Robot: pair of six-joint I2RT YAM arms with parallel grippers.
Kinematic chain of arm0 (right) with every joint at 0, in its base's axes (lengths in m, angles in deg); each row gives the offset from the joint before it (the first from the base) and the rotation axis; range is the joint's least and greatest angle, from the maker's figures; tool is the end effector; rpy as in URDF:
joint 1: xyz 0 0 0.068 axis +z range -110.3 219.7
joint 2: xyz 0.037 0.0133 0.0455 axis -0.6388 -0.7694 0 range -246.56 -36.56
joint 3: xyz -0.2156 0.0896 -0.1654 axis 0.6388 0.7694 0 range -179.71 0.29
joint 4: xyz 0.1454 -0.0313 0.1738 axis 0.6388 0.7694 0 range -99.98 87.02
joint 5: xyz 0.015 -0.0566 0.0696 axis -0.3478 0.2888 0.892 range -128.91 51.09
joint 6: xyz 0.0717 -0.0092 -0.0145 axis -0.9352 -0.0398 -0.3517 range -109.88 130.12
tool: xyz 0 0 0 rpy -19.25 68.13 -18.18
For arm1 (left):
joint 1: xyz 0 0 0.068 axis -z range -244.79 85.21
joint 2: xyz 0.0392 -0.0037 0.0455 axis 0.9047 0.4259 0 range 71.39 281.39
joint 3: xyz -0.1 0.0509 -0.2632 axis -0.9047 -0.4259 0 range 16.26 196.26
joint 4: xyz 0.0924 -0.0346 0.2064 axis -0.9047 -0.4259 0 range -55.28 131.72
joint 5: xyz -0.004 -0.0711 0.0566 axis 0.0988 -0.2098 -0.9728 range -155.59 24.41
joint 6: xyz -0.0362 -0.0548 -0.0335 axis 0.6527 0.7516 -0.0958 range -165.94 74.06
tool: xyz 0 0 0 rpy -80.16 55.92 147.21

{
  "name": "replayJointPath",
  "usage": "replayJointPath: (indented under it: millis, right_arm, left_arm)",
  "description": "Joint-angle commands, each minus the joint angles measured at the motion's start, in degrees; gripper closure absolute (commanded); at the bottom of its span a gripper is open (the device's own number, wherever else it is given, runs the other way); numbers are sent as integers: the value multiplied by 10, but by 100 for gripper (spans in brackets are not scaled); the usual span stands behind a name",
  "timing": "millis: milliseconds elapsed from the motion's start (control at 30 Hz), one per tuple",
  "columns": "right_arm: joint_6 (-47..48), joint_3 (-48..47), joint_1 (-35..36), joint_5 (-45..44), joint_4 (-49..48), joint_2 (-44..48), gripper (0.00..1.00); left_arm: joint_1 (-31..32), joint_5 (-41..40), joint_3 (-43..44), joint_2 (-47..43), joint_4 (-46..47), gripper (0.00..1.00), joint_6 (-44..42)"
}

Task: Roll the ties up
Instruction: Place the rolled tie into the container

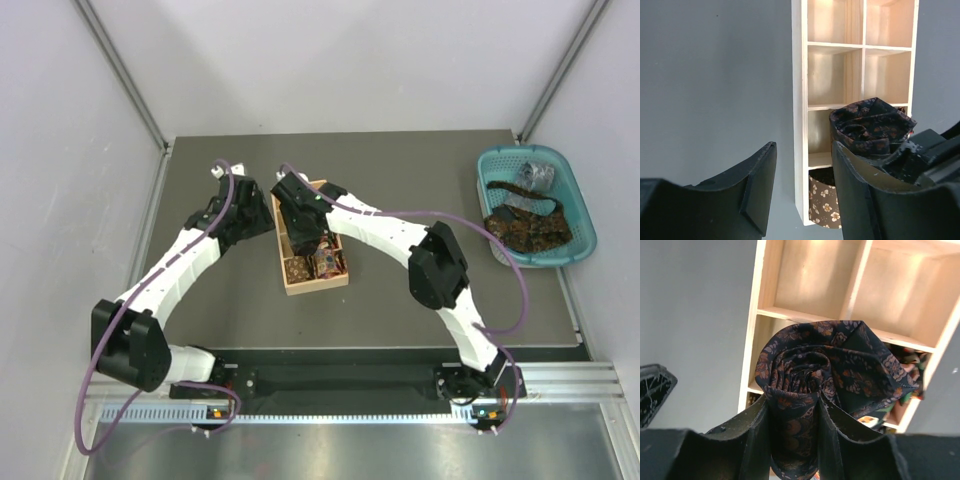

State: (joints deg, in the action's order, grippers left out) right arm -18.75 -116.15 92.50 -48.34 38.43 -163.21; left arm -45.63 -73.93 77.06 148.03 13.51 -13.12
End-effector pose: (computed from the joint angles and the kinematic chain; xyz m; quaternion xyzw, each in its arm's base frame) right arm 0.2941 0.3707 0.2431 -0.1772 0.9432 0.1164 0.2557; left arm 0.2590 -0.0805 0.2904 -0.1373 0.9084 -0.1103 0.3793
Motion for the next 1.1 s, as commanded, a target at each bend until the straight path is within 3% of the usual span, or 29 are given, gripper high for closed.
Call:
replayJointPath:
  millis: [0,800,867,933,1067]
  right_arm:
    - [-21,-31,6,-8,-1,-15,100]
    - [-59,-3,-12,14,-59,-96,100]
    - [-58,-2,-12,16,-59,-107,94]
    - [-57,9,-12,20,-66,-109,77]
    - [-57,45,-10,25,-94,-68,62]
  left_arm:
    - [-5,5,-10,-13,25,47,-10]
    - [-7,15,-28,-12,39,47,-20]
    - [-7,16,-31,-11,43,47,-20]
    - [-7,17,-35,-9,46,47,-18]
    - [-7,14,-37,-10,49,47,-19]
